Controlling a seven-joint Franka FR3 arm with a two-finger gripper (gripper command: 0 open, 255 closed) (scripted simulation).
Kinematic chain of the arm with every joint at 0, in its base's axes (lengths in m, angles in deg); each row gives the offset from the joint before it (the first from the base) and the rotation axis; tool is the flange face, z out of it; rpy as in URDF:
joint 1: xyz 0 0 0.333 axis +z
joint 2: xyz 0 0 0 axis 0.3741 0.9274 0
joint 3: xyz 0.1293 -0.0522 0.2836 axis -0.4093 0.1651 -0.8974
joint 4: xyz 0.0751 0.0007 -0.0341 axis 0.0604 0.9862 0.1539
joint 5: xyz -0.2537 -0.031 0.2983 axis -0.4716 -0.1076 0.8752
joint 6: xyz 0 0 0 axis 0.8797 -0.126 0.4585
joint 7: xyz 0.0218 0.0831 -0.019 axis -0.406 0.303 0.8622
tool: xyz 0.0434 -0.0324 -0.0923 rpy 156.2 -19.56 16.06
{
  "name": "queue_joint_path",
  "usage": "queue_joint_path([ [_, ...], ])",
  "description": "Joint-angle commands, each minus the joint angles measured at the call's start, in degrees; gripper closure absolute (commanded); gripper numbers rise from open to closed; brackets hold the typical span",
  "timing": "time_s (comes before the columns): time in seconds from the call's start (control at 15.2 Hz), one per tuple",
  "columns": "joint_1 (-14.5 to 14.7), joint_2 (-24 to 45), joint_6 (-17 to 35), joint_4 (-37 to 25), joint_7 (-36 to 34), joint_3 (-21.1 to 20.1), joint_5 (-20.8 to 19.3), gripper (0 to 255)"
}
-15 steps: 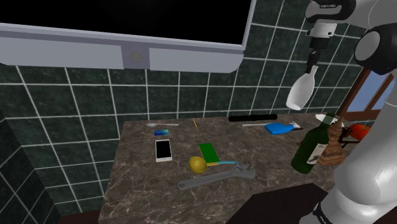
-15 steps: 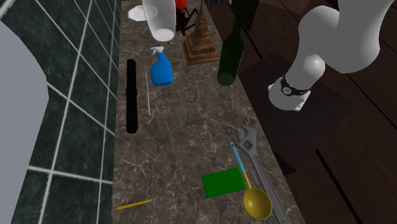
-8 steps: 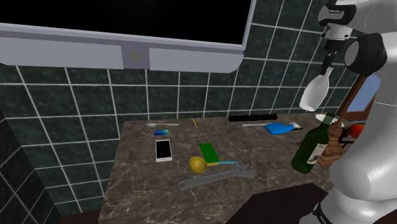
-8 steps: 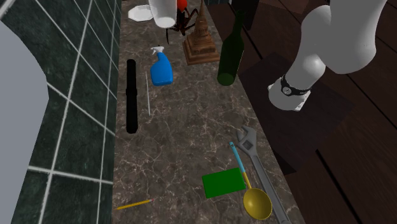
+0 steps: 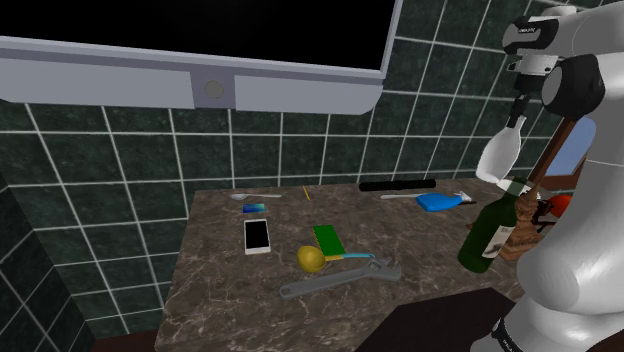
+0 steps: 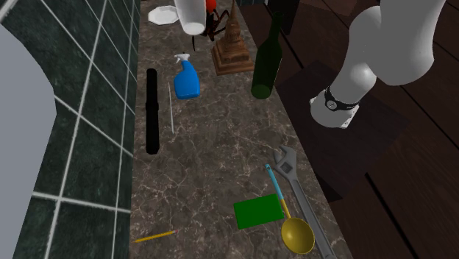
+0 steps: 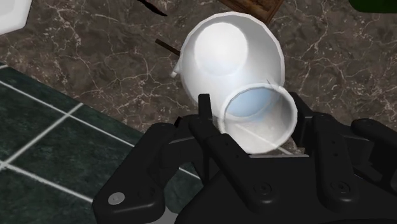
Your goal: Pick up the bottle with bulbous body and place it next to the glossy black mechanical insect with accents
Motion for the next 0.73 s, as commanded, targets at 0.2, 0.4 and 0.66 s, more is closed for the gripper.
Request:
queue_joint_path([
  [0.2, 0.90, -1.29, 4.34, 5.42, -0.58, -0.14, -0.72, 255],
  [0.4, 1.29, -1.84, 6.87, 8.44, -0.84, -0.21, -1.03, 255],
  [0.66, 1.66, -2.30, 10.13, 12.11, -1.10, -0.31, -1.28, 255],
])
